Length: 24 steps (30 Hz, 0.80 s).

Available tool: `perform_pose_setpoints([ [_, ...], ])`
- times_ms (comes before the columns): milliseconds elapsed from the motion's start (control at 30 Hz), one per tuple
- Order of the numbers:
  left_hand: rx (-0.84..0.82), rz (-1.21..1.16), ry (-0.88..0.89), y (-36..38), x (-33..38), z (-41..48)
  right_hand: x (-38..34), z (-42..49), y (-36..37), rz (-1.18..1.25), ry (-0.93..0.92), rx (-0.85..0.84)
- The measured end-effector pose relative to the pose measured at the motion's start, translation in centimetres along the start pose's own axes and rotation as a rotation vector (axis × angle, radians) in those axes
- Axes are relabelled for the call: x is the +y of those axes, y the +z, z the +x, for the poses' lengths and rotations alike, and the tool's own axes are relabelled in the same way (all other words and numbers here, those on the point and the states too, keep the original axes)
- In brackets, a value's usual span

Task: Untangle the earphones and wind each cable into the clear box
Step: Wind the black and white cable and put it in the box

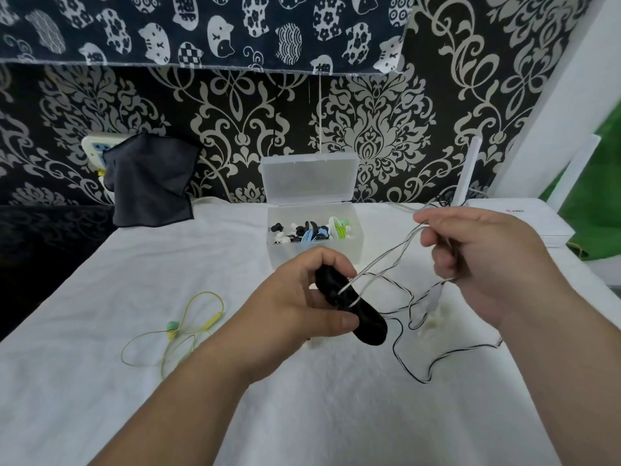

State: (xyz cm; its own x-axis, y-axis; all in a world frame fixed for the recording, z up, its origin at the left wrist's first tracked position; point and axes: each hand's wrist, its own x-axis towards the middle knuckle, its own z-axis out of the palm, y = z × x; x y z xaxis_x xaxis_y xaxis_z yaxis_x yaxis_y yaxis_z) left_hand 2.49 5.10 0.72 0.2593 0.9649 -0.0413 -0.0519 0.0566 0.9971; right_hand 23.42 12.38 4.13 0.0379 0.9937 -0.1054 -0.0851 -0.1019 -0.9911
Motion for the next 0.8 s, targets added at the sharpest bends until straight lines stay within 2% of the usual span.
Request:
perform_pose_setpoints([
  [133,-0.006,0.003,-0.032,-0.7,0.1,-0.1,-0.1,1.4,-2.1,0.083,-0.008,0.156],
  [367,-0.004,0.151,-0.089,-2.4,-0.2,-0.3,0.3,3.4,-6.3,0.184,-0.01,0.374],
  [800,-0.197,-0.053,-0.226,-1.8,0.5,-1.0,1.6,3.5,-6.3,0.16,0.07,0.372],
])
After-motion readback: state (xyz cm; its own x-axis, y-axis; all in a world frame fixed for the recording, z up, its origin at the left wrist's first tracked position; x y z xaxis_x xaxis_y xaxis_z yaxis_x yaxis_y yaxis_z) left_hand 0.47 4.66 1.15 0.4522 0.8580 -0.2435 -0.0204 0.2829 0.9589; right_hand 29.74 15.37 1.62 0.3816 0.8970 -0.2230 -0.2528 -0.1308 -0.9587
